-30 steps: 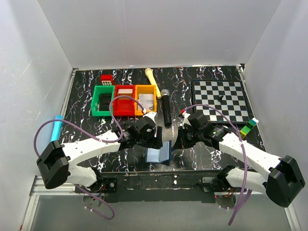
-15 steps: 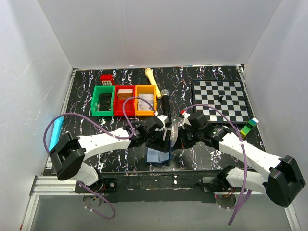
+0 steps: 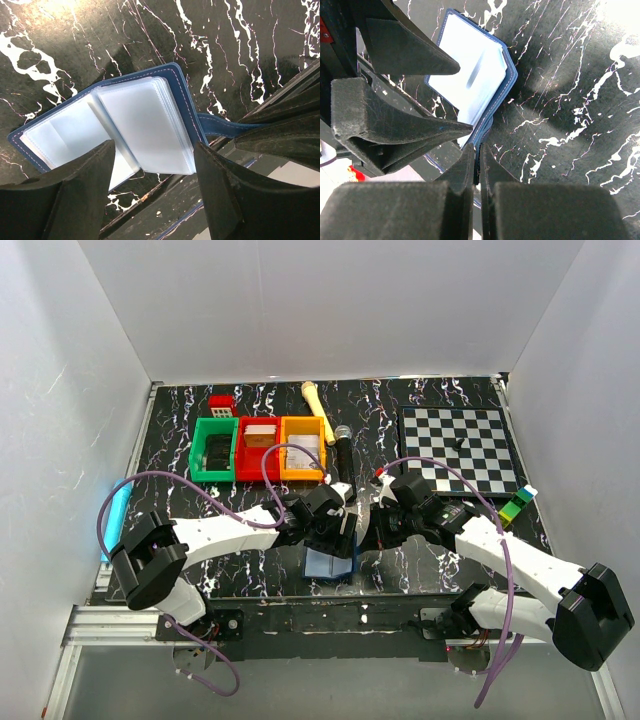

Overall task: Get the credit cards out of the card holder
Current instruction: Remove the credit card from the card holder.

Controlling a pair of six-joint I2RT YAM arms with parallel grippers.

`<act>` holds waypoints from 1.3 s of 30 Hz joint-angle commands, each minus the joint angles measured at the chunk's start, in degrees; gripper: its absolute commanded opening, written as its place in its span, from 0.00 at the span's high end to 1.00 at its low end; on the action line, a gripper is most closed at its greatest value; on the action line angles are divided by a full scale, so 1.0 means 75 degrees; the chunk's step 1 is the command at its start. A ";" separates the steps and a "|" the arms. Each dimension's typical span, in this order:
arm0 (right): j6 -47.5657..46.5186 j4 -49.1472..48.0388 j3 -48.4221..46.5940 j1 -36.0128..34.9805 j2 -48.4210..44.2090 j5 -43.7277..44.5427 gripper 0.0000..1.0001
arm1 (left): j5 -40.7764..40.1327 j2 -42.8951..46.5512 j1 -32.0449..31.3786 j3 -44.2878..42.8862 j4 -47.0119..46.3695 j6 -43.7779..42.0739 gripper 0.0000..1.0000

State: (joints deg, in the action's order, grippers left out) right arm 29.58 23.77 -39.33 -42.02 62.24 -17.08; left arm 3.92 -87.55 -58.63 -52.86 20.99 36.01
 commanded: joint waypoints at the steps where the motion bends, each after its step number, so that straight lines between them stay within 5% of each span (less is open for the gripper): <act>1: -0.0136 -0.0111 -0.0263 -0.0034 -0.0107 -0.0125 0.99 | -0.0230 0.0271 -0.0034 -0.0089 0.0013 0.0015 0.37; 39: -0.0136 0.0006 -0.0463 -0.0034 -0.0224 -0.0230 0.99 | -0.0277 -0.0245 -0.0046 0.0368 -0.0244 0.0156 0.41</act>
State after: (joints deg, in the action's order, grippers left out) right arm 29.32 24.03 -39.44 -42.02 62.19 -17.80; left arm 2.59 -89.21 -58.65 -51.37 19.86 36.97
